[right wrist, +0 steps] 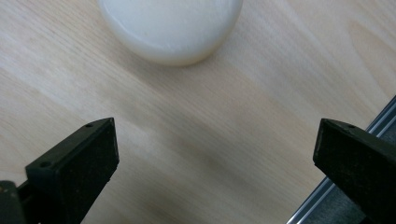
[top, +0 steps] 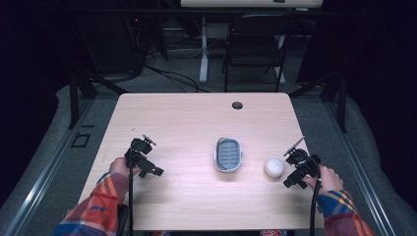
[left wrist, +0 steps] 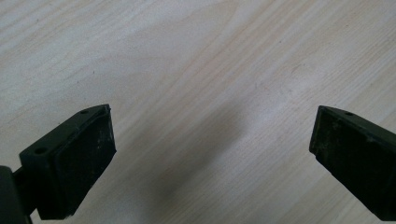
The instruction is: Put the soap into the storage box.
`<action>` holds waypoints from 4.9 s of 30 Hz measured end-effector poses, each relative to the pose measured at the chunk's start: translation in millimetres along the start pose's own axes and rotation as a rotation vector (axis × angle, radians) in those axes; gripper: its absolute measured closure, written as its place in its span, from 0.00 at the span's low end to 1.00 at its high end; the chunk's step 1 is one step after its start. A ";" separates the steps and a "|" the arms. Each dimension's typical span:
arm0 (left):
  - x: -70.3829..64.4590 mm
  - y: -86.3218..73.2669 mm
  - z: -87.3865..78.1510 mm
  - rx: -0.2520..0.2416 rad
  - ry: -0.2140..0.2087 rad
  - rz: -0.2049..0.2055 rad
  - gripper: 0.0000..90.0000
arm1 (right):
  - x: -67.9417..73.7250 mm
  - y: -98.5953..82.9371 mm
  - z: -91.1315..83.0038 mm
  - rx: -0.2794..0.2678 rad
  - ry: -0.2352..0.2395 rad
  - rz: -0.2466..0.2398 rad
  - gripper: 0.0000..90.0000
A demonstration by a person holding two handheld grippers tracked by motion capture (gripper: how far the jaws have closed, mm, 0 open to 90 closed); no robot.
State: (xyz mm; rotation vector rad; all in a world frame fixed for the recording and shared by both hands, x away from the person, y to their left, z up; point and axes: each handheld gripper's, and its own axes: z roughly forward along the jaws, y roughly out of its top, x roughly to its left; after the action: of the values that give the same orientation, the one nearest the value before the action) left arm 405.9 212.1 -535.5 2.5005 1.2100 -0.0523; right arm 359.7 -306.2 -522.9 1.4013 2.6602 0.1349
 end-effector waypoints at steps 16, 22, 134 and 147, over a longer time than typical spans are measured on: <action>-0.2 0.9 1.5 0.008 0.001 0.004 0.00 | 5.0 21.9 -7.3 -0.036 0.015 -0.032 0.00; -0.3 0.7 1.3 0.004 0.002 0.005 0.00 | 8.9 32.6 -6.9 -0.044 0.016 -0.047 0.00; -2.1 3.5 4.6 0.030 -0.019 0.010 0.01 | 27.8 91.3 -1.1 0.108 0.008 -0.162 0.27; -2.4 3.5 5.4 0.034 -0.022 0.012 0.01 | 32.2 107.5 -11.8 0.119 -0.009 -0.202 0.27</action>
State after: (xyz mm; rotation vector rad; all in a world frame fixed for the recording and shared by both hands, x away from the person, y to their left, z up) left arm 407.7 206.5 -539.0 2.5296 1.1952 -0.0979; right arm 427.3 -219.2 -498.6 1.1499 2.8236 -0.0499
